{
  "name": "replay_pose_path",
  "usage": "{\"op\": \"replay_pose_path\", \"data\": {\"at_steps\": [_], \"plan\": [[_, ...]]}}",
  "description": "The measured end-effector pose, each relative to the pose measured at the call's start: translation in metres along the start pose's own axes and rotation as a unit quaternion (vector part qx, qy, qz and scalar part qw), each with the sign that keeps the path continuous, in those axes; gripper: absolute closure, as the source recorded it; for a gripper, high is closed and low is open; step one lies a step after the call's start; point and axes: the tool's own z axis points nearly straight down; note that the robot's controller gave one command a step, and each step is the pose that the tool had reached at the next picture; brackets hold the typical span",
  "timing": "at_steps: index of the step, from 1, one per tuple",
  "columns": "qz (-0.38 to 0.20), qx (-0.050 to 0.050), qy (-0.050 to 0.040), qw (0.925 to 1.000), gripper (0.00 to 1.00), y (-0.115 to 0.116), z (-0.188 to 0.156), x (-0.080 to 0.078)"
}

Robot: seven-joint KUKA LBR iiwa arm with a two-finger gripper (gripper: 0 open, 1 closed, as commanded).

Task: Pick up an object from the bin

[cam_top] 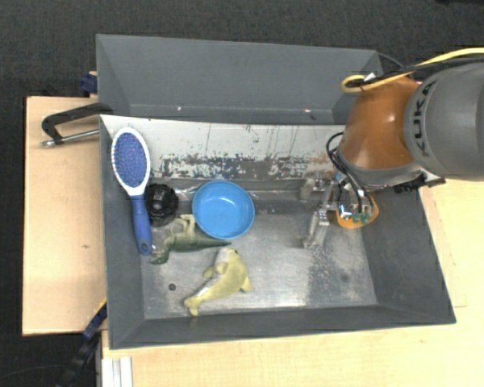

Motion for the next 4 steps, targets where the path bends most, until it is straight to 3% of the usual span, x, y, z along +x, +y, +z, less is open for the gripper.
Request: {"op": "replay_pose_path", "data": {"at_steps": [1,2,3,4], "plan": [[-0.075,0.001,-0.0058,0.9972,0.00,-0.062,-0.039,-0.002],[-0.084,-0.011,-0.0114,0.9963,0.00,-0.077,-0.005,-0.016],[-0.086,-0.010,-0.0081,0.9962,1.00,-0.076,-0.005,-0.014],[-0.093,0.000,-0.0078,0.9956,1.00,-0.069,-0.130,0.022]]}}
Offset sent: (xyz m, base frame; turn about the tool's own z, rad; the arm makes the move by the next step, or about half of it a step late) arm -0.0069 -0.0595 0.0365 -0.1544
